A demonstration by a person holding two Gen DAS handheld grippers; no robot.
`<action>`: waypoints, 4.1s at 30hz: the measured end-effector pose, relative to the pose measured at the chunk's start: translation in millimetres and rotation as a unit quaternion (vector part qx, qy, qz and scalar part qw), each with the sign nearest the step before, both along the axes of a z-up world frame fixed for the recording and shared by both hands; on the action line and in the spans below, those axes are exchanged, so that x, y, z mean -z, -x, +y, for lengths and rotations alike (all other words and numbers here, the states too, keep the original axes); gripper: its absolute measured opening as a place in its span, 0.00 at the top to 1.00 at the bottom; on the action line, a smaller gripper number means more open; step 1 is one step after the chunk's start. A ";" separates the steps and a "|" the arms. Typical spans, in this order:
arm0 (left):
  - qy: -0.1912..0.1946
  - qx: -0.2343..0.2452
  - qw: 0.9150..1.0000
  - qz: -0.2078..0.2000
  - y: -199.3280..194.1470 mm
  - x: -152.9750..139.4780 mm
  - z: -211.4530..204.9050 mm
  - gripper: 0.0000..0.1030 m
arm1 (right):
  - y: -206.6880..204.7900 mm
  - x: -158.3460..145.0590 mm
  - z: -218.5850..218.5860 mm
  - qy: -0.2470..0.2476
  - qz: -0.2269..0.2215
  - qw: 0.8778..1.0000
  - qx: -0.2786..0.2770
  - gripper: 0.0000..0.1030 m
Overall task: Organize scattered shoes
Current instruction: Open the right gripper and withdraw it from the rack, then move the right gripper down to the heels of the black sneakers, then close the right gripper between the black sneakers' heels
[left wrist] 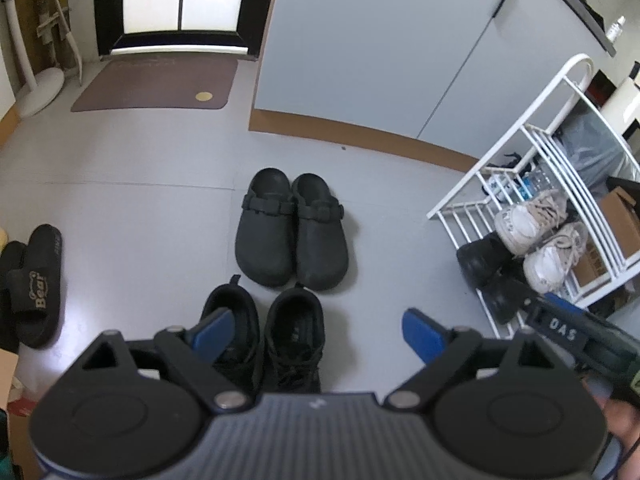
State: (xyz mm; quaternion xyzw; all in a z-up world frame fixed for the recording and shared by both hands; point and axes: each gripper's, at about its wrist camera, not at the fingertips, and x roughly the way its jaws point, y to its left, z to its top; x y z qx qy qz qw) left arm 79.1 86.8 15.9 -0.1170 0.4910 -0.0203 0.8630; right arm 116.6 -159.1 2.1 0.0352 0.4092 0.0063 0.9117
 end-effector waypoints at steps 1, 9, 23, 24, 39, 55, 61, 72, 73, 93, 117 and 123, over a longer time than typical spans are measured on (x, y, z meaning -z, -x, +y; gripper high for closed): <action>-0.004 0.001 1.000 0.000 0.5 0.3 0.3 0.10 | -0.2 1.7 2.9 0.001 0.001 1.000 -0.003 0.36; -0.034 0.007 0.999 0.012 5.5 7.5 10.7 0.10 | 1.4 23.1 28.3 0.002 0.014 0.999 -0.028 0.36; -0.060 0.009 0.998 0.012 15.9 9.1 43.6 0.10 | 11.9 83.1 38.4 -0.036 0.038 0.999 0.016 0.09; -0.061 0.008 0.998 0.015 15.0 11.1 44.6 0.10 | 11.4 90.6 38.5 -0.035 0.046 0.998 0.019 0.09; -0.076 0.033 0.996 0.044 -10.7 35.1 25.2 0.10 | 7.0 174.3 29.5 -0.095 0.080 0.991 0.051 0.09; -0.067 0.011 0.995 0.068 -28.8 64.3 26.9 0.10 | -7.4 199.8 79.5 -0.108 0.073 0.991 -0.039 0.09; -0.062 -0.009 0.995 0.082 -32.2 66.8 39.1 0.10 | -8.8 203.4 81.3 -0.099 0.064 0.992 -0.050 0.09; -0.075 -0.007 0.994 0.077 -31.8 60.9 40.7 0.10 | -0.2 209.2 103.8 -0.082 0.037 0.992 -0.083 0.19; -0.079 -0.009 0.994 0.078 -32.2 60.5 41.4 0.10 | 1.6 210.6 106.2 -0.081 0.032 0.992 -0.090 0.20; -0.098 -0.020 0.991 0.086 -34.3 62.6 53.2 0.10 | 15.0 237.9 144.8 -0.094 0.032 0.982 -0.160 0.51; -0.089 -0.017 0.992 0.087 -29.1 63.4 59.9 0.10 | 18.7 281.1 186.8 -0.046 0.026 0.987 -0.152 0.54; -0.088 -0.014 0.992 0.088 -29.2 64.1 58.5 0.10 | 18.3 288.6 195.8 -0.022 0.026 0.985 -0.167 0.63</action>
